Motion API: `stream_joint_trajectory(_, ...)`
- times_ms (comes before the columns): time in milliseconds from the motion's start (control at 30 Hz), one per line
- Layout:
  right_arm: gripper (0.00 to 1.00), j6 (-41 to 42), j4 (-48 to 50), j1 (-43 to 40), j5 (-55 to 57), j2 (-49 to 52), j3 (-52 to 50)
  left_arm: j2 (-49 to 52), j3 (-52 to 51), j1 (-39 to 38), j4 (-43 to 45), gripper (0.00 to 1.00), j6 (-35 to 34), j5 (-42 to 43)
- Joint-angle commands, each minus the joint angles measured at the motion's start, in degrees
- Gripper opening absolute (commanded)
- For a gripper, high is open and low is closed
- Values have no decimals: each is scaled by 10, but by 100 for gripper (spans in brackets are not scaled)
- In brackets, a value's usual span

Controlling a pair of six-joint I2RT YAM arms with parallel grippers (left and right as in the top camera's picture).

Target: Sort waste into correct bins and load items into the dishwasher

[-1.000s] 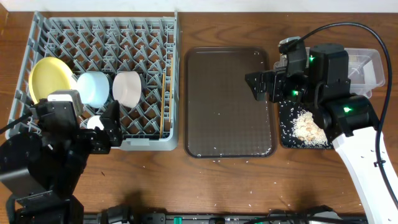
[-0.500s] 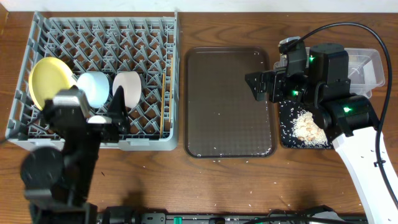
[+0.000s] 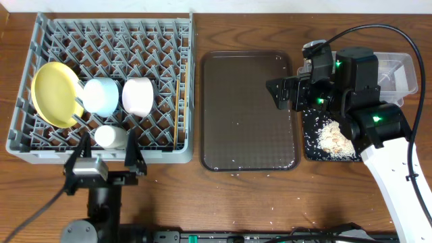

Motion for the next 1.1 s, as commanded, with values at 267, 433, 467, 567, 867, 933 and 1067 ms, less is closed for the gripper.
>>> stream_joint_trajectory(267,99,1,1,1,0,0,2,-25,-145,-1,97,92,-9,-21)
stream_joint_trajectory(433,99,1,1,1,0,0,2,-25,-234,-1,166,93,-9,-22)
stream_joint_trajectory(467,99,1,1,1,0,0,2,-25,-245,-1,177,92,-9,-22)
stream_joint_trajectory(567,99,1,1,1,0,0,2,-25,-254,-2,168,92,-9,-22)
stream_joint_trajectory(867,99,1,1,1,0,0,2,-24,-254,-2,161,92,-9,-22)
stream_joint_trajectory(933,99,1,1,1,0,0,2,-24,-254,-2,152,93,-9,-22)
stream_joint_trajectory(1067,99,1,1,1,0,0,2,-24,-254,-2,109,93,-9,-22)
